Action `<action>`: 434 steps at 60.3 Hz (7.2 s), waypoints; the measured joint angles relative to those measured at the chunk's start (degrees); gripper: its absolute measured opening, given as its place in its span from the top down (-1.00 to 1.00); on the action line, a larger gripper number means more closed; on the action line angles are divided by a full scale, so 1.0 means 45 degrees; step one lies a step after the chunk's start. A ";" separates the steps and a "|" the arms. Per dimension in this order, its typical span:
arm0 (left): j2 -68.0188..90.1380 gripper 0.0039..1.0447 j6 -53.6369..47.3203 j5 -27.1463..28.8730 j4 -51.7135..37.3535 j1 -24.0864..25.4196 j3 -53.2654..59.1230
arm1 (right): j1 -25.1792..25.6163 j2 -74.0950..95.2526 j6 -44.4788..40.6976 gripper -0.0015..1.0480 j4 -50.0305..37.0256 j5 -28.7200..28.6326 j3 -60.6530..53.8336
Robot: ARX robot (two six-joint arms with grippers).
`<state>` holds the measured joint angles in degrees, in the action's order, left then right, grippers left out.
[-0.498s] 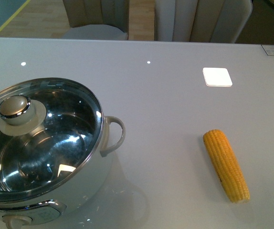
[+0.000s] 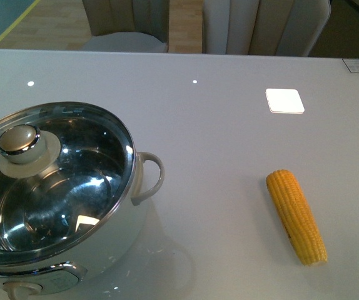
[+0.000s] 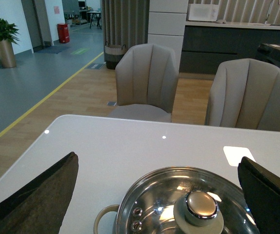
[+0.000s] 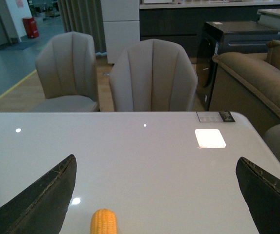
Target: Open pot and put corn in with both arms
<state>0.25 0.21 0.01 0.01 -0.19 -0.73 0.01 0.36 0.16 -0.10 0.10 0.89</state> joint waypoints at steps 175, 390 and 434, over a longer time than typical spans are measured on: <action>2.5985 0.21 0.0724 0.2905 -1.6490 -0.3536 -0.4575 | 0.0000 -0.0019 0.0000 -0.83 0.0005 -0.0029 0.0000; 2.3712 -0.87 0.1161 -0.3517 -1.5727 0.6844 -0.6761 | 0.0000 -0.0019 0.0000 -0.83 0.0005 -0.0024 0.0000; 1.2026 -0.37 0.0525 -0.3483 -1.1205 0.3599 -0.0525 | 0.0000 -0.0019 0.0000 -0.83 0.0005 -0.0024 0.0000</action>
<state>54.37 2.57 -15.66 -50.41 16.01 -3.09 0.01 0.27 0.16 -0.08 -0.01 0.89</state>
